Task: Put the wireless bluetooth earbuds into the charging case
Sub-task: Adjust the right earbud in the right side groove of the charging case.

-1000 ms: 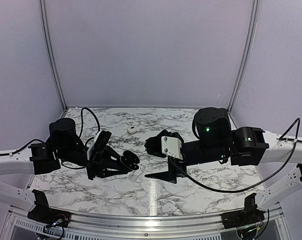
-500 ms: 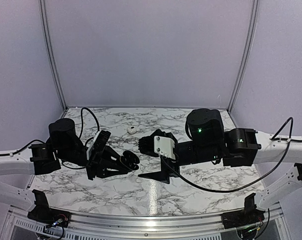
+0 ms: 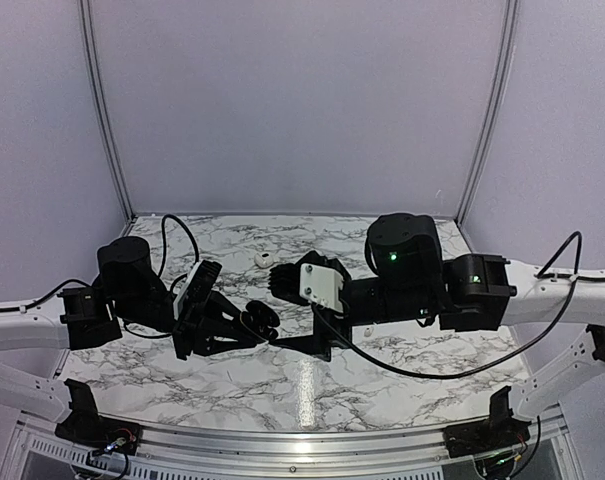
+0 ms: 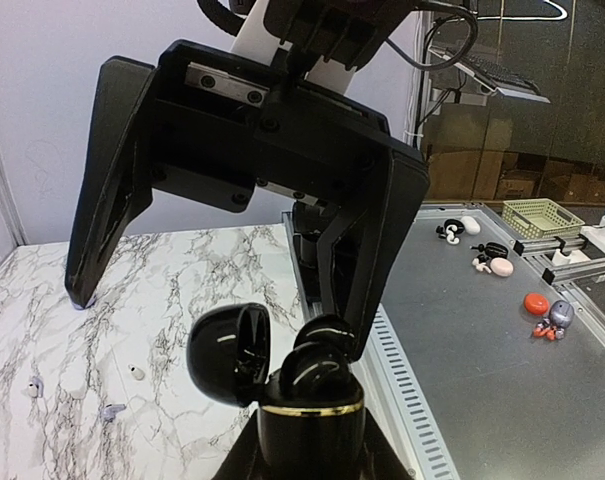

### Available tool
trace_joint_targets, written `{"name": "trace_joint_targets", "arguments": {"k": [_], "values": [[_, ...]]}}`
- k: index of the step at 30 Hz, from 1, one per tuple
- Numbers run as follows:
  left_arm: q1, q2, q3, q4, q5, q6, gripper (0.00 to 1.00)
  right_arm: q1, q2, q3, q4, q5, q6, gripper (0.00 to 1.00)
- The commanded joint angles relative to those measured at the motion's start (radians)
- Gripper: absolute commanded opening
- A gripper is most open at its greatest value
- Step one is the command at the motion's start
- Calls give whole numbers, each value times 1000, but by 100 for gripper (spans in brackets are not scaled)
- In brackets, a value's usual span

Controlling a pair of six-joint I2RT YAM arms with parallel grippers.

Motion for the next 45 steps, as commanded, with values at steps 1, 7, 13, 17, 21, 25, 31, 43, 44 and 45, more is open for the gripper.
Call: {"name": "trace_joint_targets", "arguments": {"k": [1, 7, 13, 17, 21, 25, 31, 43, 44, 45], "values": [[4, -1, -10, 35, 7, 2, 0, -7, 8, 44, 29, 28, 14, 91], [2, 1, -14, 35, 7, 6, 0, -8, 17, 47, 35, 45, 20, 91], [2, 4, -15, 35, 4, 13, 0, -8, 22, 55, 41, 52, 30, 91], [2, 4, -16, 35, 0, 15, 0, -10, 17, 54, 52, 68, 34, 91], [2, 5, -16, 35, -3, 19, 0, -10, 16, 53, 66, 75, 42, 91], [2, 11, -15, 35, -3, 18, 0, -9, 15, 53, 76, 82, 48, 91], [2, 14, -15, 35, -3, 22, 0, -10, 24, 60, 83, 86, 59, 91], [1, 5, -15, 35, 9, 27, 0, -20, 41, 73, 96, 39, 88, 91], [1, 4, -18, 34, 9, 27, 0, -27, 40, 71, 96, 31, 93, 91], [1, 2, -19, 35, 10, 27, 0, -34, 39, 71, 98, 24, 99, 91]]}}
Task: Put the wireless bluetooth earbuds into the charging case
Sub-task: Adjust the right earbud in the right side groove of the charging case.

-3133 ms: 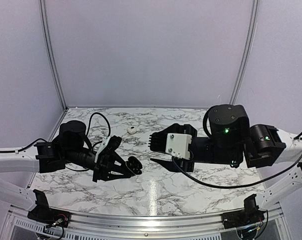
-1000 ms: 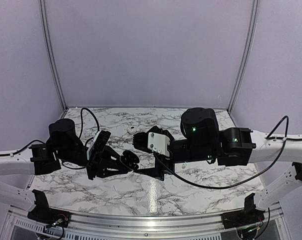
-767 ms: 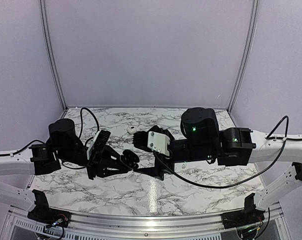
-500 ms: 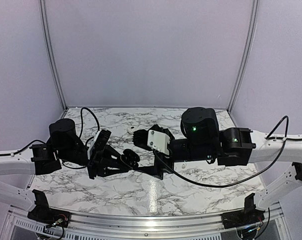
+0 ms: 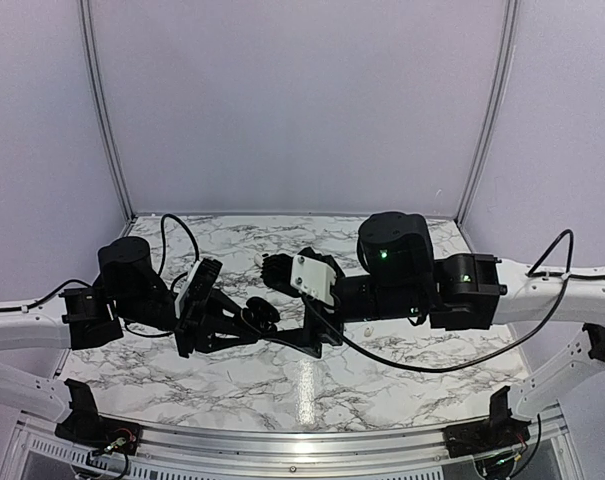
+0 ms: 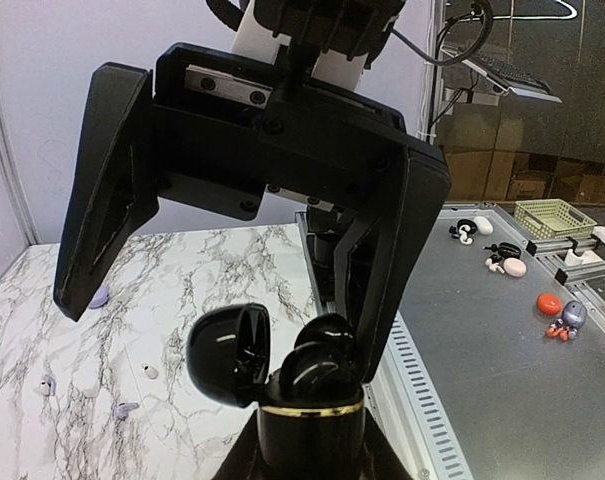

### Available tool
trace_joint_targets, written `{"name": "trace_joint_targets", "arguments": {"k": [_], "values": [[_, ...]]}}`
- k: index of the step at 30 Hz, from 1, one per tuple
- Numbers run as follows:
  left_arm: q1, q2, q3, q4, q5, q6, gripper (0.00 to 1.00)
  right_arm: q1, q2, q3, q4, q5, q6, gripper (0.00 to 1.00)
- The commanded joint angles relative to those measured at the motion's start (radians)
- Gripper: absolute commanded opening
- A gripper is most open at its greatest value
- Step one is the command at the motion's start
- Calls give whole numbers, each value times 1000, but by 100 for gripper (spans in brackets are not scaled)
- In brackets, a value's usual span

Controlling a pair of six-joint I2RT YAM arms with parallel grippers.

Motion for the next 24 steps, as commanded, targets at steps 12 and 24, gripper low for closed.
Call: {"name": "trace_joint_targets", "arguments": {"k": [12, 24], "values": [[-5, 4, -8, 15, 40, 25, 0, -50, 6, 60, 78, -35, 45, 91], [-6, 8, -5, 13, 46, 29, 0, -54, 26, 86, 97, -62, 42, 91]]}}
